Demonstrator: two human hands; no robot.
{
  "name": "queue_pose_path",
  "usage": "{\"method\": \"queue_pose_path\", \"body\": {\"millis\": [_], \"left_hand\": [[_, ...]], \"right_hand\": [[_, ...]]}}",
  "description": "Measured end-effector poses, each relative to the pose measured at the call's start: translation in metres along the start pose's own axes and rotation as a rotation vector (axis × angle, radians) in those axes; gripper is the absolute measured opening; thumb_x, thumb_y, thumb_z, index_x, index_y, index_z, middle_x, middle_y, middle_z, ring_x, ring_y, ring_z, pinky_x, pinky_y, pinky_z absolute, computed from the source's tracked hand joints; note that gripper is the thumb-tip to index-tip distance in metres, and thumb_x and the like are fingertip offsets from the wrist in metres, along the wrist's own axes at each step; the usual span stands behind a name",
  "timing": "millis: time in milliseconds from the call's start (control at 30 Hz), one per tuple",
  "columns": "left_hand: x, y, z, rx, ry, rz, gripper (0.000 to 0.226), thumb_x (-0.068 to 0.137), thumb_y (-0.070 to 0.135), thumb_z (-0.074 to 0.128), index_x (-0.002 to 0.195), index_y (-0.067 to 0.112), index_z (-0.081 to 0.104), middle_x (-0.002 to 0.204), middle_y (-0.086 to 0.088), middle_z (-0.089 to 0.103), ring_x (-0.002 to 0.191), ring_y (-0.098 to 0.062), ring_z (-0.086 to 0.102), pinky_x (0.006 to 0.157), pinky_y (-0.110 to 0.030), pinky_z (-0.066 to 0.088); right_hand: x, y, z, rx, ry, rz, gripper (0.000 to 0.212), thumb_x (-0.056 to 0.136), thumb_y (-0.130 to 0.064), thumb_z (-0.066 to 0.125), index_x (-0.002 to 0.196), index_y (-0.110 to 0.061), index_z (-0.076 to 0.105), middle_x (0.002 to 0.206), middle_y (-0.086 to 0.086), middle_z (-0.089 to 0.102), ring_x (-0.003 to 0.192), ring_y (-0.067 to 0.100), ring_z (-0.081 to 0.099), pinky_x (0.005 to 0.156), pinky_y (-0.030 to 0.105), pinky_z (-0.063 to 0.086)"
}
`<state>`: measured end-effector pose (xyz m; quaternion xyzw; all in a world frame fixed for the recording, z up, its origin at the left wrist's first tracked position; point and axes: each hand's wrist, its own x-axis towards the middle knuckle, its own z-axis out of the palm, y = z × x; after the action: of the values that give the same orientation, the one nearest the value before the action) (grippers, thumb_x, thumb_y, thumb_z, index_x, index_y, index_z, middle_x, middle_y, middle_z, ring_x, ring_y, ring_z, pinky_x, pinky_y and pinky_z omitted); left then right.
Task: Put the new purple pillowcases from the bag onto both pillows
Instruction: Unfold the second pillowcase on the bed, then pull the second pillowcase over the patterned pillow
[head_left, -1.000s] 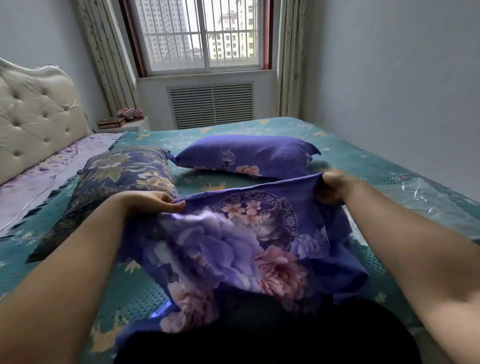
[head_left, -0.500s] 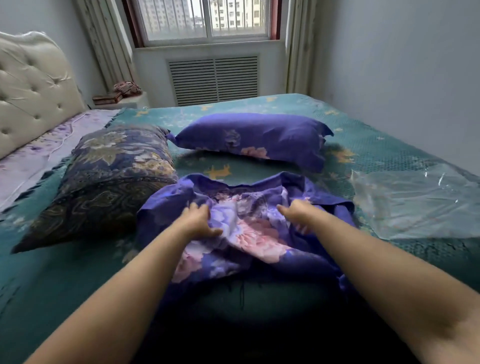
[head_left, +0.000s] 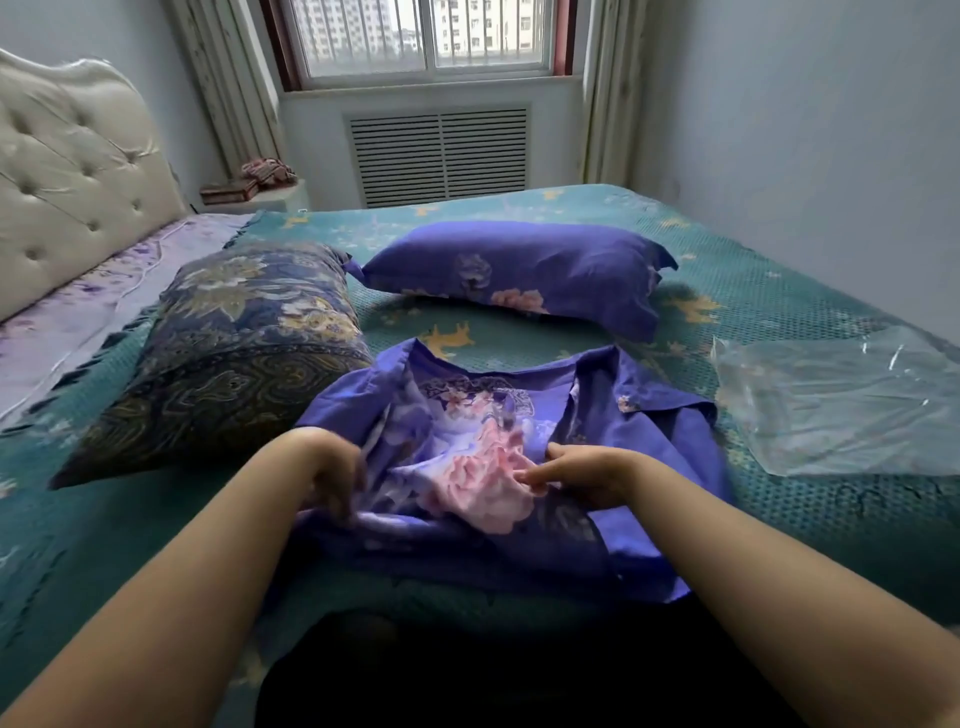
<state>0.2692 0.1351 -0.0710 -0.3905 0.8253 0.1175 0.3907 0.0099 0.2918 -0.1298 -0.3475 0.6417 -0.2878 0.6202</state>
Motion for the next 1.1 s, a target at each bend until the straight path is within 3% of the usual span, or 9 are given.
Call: {"method": "queue_pose_path", "body": {"millis": [167,400,500,567,633,700,833,1000,1100], "left_hand": [[0.004,0.066,-0.027,-1.13,0.467,0.359,0.041,0.089,0.056,0.047,0.095,0.017,0.058,0.082,0.0,0.058,0.07,-0.011,0.058,0.06,-0.026,0.046],[0.043,0.071,-0.059,-1.455,0.826,0.156,0.012,0.072,0.005,0.054,0.061,0.011,0.054,0.056,-0.008,0.047,0.054,-0.02,0.046,0.051,-0.026,0.038],[0.056,0.047,-0.052,-1.349,0.933,-0.01,0.006,0.076,0.007,0.054,0.074,0.01,0.058,0.07,-0.011,0.053,0.066,-0.024,0.052,0.059,-0.029,0.037],[0.059,0.038,-0.044,-1.326,0.759,-0.023,0.028,0.082,0.007,0.062,0.106,0.015,0.05,0.089,-0.011,0.056,0.076,-0.024,0.055,0.063,-0.029,0.042],[0.054,0.027,-0.04,-1.396,0.46,0.097,0.051,0.083,0.019,0.07,0.12,0.03,0.036,0.096,-0.005,0.056,0.075,-0.017,0.052,0.061,-0.027,0.044],[0.053,0.009,-0.042,-1.445,0.506,0.175,0.048,0.083,0.028,0.072,0.122,0.026,0.043,0.102,-0.004,0.06,0.081,-0.016,0.054,0.066,-0.029,0.046],[0.061,-0.037,-0.04,-0.966,1.262,-0.213,0.035,0.085,0.023,0.065,0.116,0.008,0.058,0.118,-0.019,0.06,0.108,-0.033,0.055,0.095,-0.039,0.041],[0.069,-0.095,-0.02,-0.505,1.009,-0.465,0.075,0.088,0.04,0.058,0.15,0.022,0.018,0.158,-0.005,0.011,0.142,-0.029,0.014,0.113,-0.045,0.021],[0.073,-0.116,-0.009,-0.294,1.003,-0.537,0.051,0.092,0.03,0.05,0.141,0.037,0.036,0.157,0.003,0.016,0.143,-0.026,0.012,0.111,-0.049,0.016]], "right_hand": [[0.015,-0.033,0.031,-0.22,0.249,-0.369,0.097,0.072,-0.01,0.066,0.151,-0.027,0.012,0.137,0.0,0.043,0.122,0.017,0.048,0.102,0.033,0.043],[0.022,-0.055,0.046,-0.357,0.448,-0.616,0.04,0.091,-0.029,0.061,0.128,-0.013,0.055,0.116,0.007,0.062,0.105,0.015,0.058,0.092,0.028,0.043],[0.03,-0.029,0.004,-0.41,0.729,-0.321,0.073,0.089,-0.046,0.056,0.149,-0.027,0.019,0.146,0.017,0.032,0.137,0.031,0.031,0.11,0.038,0.029],[0.036,-0.016,-0.019,-0.361,0.732,-0.138,0.086,0.088,-0.049,0.056,0.152,-0.024,0.004,0.156,0.016,0.015,0.144,0.031,0.017,0.114,0.037,0.021],[0.044,-0.011,-0.032,-0.388,0.714,-0.034,0.084,0.088,-0.045,0.057,0.151,-0.015,0.01,0.155,0.015,0.02,0.141,0.032,0.025,0.113,0.036,0.026],[0.05,-0.016,-0.034,-0.469,0.777,-0.018,0.063,0.087,-0.041,0.055,0.14,-0.012,0.036,0.143,0.016,0.041,0.127,0.033,0.045,0.103,0.04,0.04],[0.06,-0.059,-0.006,-0.478,0.931,-0.309,0.022,0.091,-0.022,0.047,0.107,-0.015,0.062,0.114,0.009,0.063,0.105,0.029,0.058,0.087,0.034,0.045],[0.084,-0.112,0.06,-0.491,0.668,-0.662,0.029,0.085,-0.016,0.054,0.113,-0.017,0.061,0.11,0.004,0.066,0.096,0.022,0.063,0.088,0.036,0.049],[0.102,-0.138,0.093,-0.726,0.499,-0.723,0.052,0.082,-0.014,0.053,0.133,-0.026,0.05,0.137,-0.001,0.052,0.123,0.017,0.05,0.102,0.029,0.039]]}}
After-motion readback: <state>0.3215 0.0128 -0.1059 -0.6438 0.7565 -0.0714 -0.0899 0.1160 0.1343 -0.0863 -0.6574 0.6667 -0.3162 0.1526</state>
